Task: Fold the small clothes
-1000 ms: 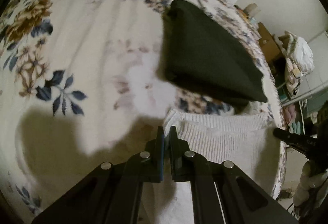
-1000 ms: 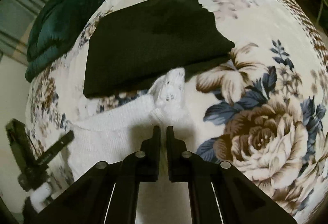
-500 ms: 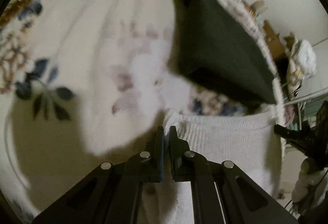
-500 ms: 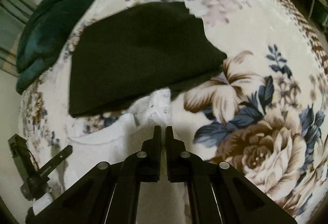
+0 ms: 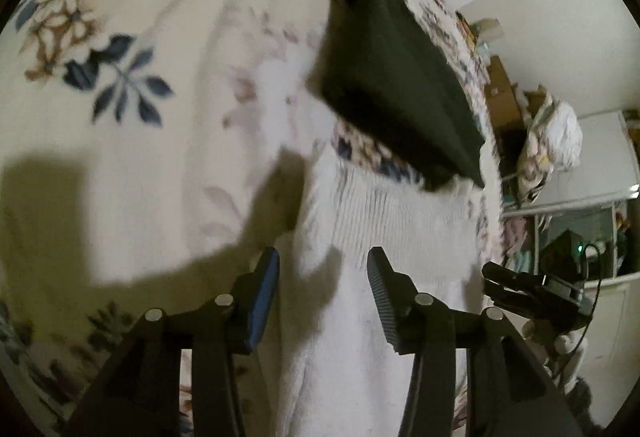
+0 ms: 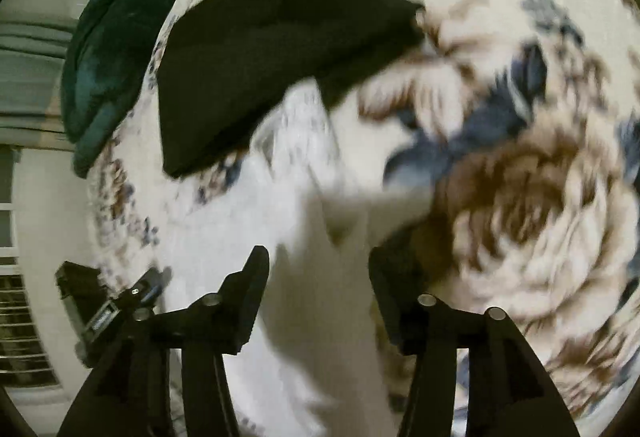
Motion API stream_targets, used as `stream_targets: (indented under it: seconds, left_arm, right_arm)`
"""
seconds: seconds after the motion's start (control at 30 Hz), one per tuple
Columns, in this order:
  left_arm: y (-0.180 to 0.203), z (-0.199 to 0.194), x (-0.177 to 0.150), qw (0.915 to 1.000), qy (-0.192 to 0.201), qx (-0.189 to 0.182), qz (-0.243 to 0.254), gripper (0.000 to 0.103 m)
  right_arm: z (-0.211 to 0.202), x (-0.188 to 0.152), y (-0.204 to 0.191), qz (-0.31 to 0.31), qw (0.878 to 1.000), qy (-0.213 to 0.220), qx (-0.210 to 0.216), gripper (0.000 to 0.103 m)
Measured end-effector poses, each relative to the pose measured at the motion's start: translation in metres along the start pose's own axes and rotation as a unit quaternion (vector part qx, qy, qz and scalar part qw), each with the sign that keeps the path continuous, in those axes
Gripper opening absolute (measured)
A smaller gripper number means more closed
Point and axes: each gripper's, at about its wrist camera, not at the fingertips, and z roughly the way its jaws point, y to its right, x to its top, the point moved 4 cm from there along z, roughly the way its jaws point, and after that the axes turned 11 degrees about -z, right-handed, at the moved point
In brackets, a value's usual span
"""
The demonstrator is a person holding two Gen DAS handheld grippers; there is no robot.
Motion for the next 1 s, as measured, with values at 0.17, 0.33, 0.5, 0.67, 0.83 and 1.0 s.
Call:
stream_targets:
  seconds: [0.17, 0.33, 0.5, 0.67, 0.83, 1.0]
  left_arm:
    - [0.017, -0.003, -0.002, 0.999, 0.04, 0.014, 0.014, 0.009]
    - [0.001, -0.009, 0.011, 0.9982, 0.054, 0.02, -0.016, 0.006]
    - [-0.009, 0.009, 0.01, 0.9991, 0.008, 0.006, -0.041, 0.01]
    - [-0.009, -0.024, -0.002, 0.9967, 0.008, -0.059, -0.055, 0.057]
    - [-0.035, -0.023, -0.028, 0.9914, -0.015, -0.094, -0.09, 0.067]
    - [-0.044, 0.014, -0.049, 0.9876, -0.07, -0.101, -0.098, 0.067]
  right_arm:
    - [0.018, -0.015, -0.002, 0.002, 1.0, -0.007, 0.024, 0.01]
    - [-0.015, -0.001, -0.011, -0.02, 0.998, 0.05, -0.023, 0.003]
    - [0.01, 0.007, 0.018, 0.012, 1.0, 0.001, -0.027, 0.004]
    - [0.011, -0.001, 0.02, 0.006, 0.999, -0.034, 0.02, 0.055]
    - [0.003, -0.025, 0.036, 0.028, 0.993, -0.05, 0.1, 0.091]
    - [0.039, -0.062, 0.036, 0.016, 0.981, -0.11, 0.158, 0.093]
